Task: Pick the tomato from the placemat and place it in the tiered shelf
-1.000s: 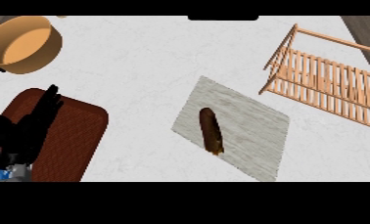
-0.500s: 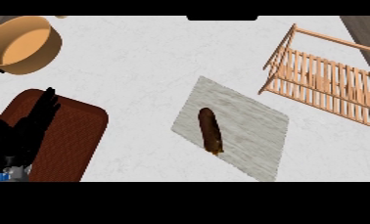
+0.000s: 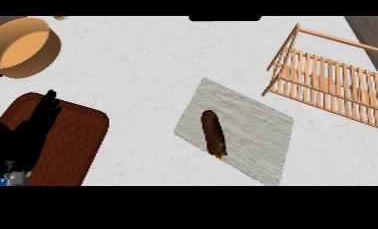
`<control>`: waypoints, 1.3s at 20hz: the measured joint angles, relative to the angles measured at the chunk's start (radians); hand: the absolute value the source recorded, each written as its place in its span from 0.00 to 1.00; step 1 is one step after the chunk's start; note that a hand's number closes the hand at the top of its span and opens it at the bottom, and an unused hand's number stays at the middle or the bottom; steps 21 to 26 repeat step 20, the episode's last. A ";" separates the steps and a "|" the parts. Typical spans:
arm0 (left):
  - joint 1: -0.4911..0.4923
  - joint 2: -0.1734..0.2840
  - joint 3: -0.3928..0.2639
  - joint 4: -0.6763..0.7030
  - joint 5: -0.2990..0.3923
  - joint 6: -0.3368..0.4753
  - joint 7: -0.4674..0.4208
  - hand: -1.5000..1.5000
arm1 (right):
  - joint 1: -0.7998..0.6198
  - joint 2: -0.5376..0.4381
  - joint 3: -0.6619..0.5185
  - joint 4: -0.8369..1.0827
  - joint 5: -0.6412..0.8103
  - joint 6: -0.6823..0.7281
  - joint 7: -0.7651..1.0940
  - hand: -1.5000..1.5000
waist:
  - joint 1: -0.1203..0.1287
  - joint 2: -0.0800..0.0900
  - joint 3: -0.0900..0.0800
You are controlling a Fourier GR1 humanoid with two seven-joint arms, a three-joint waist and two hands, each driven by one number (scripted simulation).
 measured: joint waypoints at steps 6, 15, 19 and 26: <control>-0.011 0.017 0.025 0.031 0.011 -0.020 -0.012 0.50 | 0.021 -0.090 -0.194 -0.032 -0.180 0.073 0.076 0.00 | -0.010 -0.002 0.000; 0.021 0.016 0.044 0.033 0.008 -0.018 -0.037 0.50 | 0.155 -0.389 -0.561 0.178 -0.336 0.300 0.123 0.00 | -0.038 -0.007 0.001; 0.039 0.013 0.055 0.024 0.013 -0.013 -0.035 0.50 | 0.260 -0.482 -0.730 0.322 -0.359 0.449 0.078 0.00 | -0.059 -0.012 0.002; 0.044 0.012 0.057 0.014 0.016 -0.012 -0.032 0.50 | 0.283 -0.510 -0.772 0.357 -0.364 0.479 0.071 0.00 | -0.062 -0.013 0.003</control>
